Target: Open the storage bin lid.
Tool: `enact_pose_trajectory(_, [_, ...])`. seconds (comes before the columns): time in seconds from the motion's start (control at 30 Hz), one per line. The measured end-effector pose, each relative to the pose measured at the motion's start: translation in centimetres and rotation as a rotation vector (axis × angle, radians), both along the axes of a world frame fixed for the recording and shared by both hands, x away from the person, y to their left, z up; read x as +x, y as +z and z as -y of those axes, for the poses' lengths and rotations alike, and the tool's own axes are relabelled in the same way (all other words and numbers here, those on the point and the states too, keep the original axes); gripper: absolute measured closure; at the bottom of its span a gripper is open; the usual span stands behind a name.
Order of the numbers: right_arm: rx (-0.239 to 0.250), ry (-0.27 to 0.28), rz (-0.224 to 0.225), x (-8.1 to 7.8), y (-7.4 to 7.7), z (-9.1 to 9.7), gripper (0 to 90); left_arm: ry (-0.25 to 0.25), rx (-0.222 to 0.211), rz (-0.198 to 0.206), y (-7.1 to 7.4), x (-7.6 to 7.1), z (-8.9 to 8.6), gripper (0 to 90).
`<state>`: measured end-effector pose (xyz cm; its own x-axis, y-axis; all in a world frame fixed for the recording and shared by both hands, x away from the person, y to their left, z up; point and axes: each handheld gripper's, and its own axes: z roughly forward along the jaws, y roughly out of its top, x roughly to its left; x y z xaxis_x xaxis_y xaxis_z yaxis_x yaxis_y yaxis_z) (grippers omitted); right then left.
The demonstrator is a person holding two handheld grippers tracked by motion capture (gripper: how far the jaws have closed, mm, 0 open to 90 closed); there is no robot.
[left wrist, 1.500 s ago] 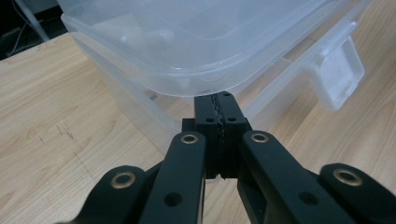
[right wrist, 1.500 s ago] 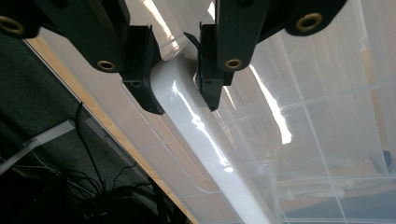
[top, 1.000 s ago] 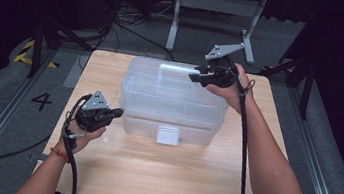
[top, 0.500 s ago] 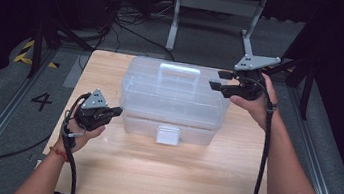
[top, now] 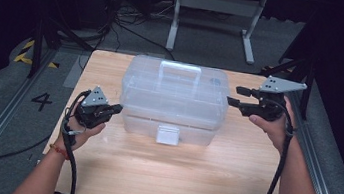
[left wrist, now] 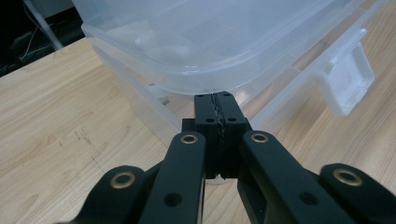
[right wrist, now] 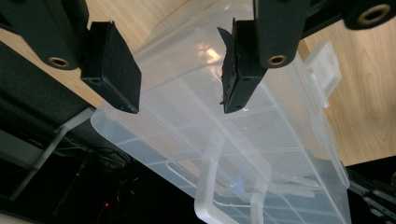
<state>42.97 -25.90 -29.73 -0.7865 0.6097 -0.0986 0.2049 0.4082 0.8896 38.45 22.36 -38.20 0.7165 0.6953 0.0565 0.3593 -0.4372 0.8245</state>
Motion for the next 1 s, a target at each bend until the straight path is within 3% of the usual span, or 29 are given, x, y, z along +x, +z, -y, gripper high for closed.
enact_pose_trajectory(0.13, [-0.001,-0.013,0.006,-0.7,-0.3,0.8,47.1,0.0,-0.005,0.007,0.2,0.1,0.1,89.7])
enact_pose_trajectory(0.33, [-0.055,-0.023,0.002,-1.5,-1.7,1.4,45.9,0.003,-0.009,0.013,0.4,0.1,0.1,89.6])
enact_pose_trajectory(0.57, [-0.039,-0.013,-0.028,-2.1,-3.9,1.7,44.7,0.002,-0.013,0.011,0.4,0.2,0.2,89.6])
enact_pose_trajectory(0.73, [-0.06,0.002,-0.041,-2.3,-5.3,1.3,44.2,0.002,-0.023,0.017,0.6,0.3,0.3,89.5])
enact_pose_trajectory(1.0, [-0.061,-0.002,-0.052,-2.4,-6.4,1.1,44.6,-0.001,-0.027,0.024,0.8,0.4,0.4,89.5])
